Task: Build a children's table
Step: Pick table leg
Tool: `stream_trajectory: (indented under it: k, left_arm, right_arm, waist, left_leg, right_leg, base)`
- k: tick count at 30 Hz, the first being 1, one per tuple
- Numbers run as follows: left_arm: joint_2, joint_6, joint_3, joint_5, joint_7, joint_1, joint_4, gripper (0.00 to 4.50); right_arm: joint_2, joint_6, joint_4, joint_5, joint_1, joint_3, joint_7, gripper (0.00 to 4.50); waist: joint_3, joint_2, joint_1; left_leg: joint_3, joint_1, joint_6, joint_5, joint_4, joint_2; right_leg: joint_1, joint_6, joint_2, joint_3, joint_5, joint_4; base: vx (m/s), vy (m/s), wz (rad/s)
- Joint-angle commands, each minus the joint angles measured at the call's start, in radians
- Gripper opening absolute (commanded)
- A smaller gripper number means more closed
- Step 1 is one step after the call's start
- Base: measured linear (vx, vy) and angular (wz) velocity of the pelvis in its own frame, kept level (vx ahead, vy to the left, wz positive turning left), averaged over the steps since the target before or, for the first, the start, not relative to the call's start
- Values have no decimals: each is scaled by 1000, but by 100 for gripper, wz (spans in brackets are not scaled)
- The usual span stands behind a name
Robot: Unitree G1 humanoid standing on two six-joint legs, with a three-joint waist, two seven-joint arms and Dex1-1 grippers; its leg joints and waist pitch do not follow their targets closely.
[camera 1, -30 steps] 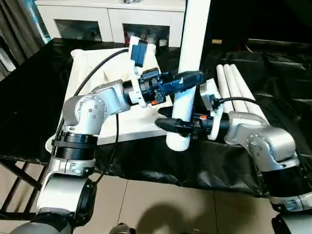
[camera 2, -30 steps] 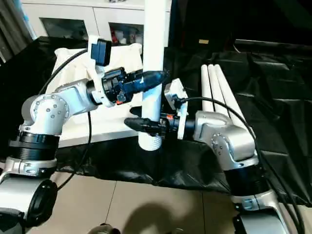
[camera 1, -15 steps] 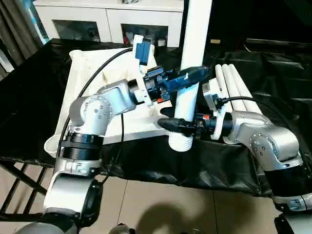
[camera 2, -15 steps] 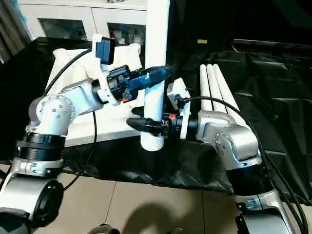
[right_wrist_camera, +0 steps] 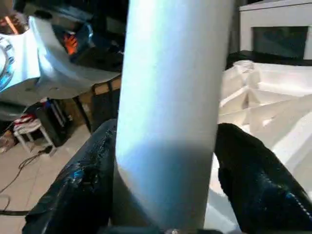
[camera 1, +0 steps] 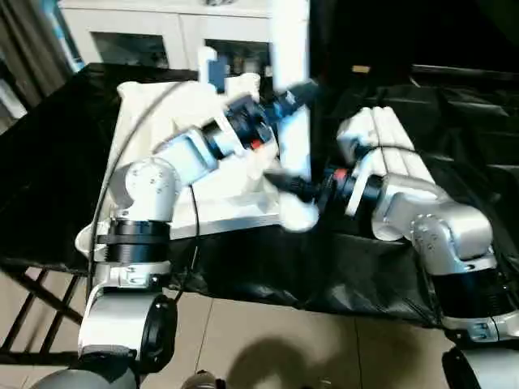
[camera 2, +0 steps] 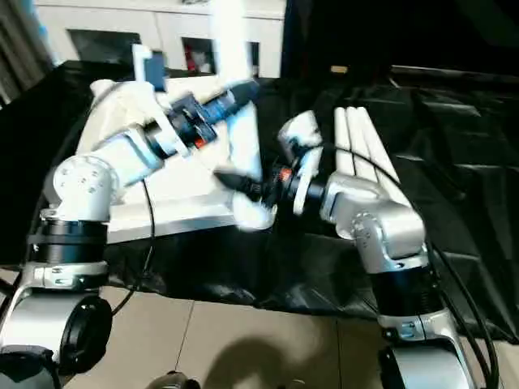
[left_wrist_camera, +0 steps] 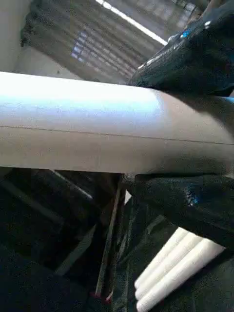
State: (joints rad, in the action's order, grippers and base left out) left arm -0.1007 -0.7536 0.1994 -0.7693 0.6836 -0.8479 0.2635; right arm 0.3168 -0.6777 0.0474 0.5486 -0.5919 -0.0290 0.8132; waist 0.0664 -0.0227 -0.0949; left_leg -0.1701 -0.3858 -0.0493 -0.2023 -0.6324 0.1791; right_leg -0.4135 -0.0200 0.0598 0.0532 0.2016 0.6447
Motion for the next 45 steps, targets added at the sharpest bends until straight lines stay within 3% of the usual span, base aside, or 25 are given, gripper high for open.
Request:
stream_trajectory:
  k: [1, 9, 22, 26, 31, 43, 45]
  left_arm:
    - [4, -13, -10, -20, 6, -28, -26, 186]
    - [-18, -17, -65, 16, 42, -8, -66, 185]
    - [-88, -31, -184, 55, 188, -29, -67, 185]
    - [-94, -31, -199, 62, 211, -33, -66, 185]
    - [-108, -26, -223, 71, 251, -40, -60, 185]
    - [-112, -19, -218, 80, 263, -59, -29, 184]
    - [-113, -21, -219, 78, 267, -58, -31, 184]
  right_arm:
    - [10, -29, -6, -2, -13, 39, -40, 308]
    - [39, -68, -18, 12, -15, 24, -14, 308]
    - [128, -81, 11, -17, -48, -67, 110, 308]
    - [137, -94, 27, -12, -55, -85, 140, 308]
    - [157, -115, 34, -12, -53, -123, 196, 308]
    - [164, -126, 33, -16, -38, -154, 229, 308]
    - [163, -126, 35, -16, -38, -154, 228, 281]
  waist:
    - [-85, 13, -2]
    - [-84, 18, 0]
    - [-83, 21, 1]
    - [-83, 18, 0]
    - [-84, 24, -2]
    - [-85, 19, -4]
    - [-85, 18, -4]
  left_leg:
    - [11, 9, 59, -3, 64, 36]
    - [11, 9, 50, -7, 65, 36]
    - [9, 7, 51, -3, 64, 35]
    - [9, 7, 57, 0, 63, 36]
    - [9, 7, 63, 6, 62, 36]
    - [10, 7, 63, 8, 60, 35]
    - [10, 8, 62, 6, 60, 36]
  right_leg:
    - [75, -244, 73, -47, -3, -67]
    - [76, -227, 72, -48, 32, -70]
    - [75, -227, 73, -48, 37, -68]
    - [74, -234, 73, -48, 28, -67]
    - [76, -237, 74, -48, 21, -66]
    - [76, -247, 74, -47, 7, -65]
    - [75, -249, 74, -47, 9, -65]
  base:
    - [0, 0, 0]
    - [0, 0, 0]
    - [0, 0, 0]
    - [0, 0, 0]
    - [0, 0, 0]
    - [0, 0, 0]
    - [0, 0, 0]
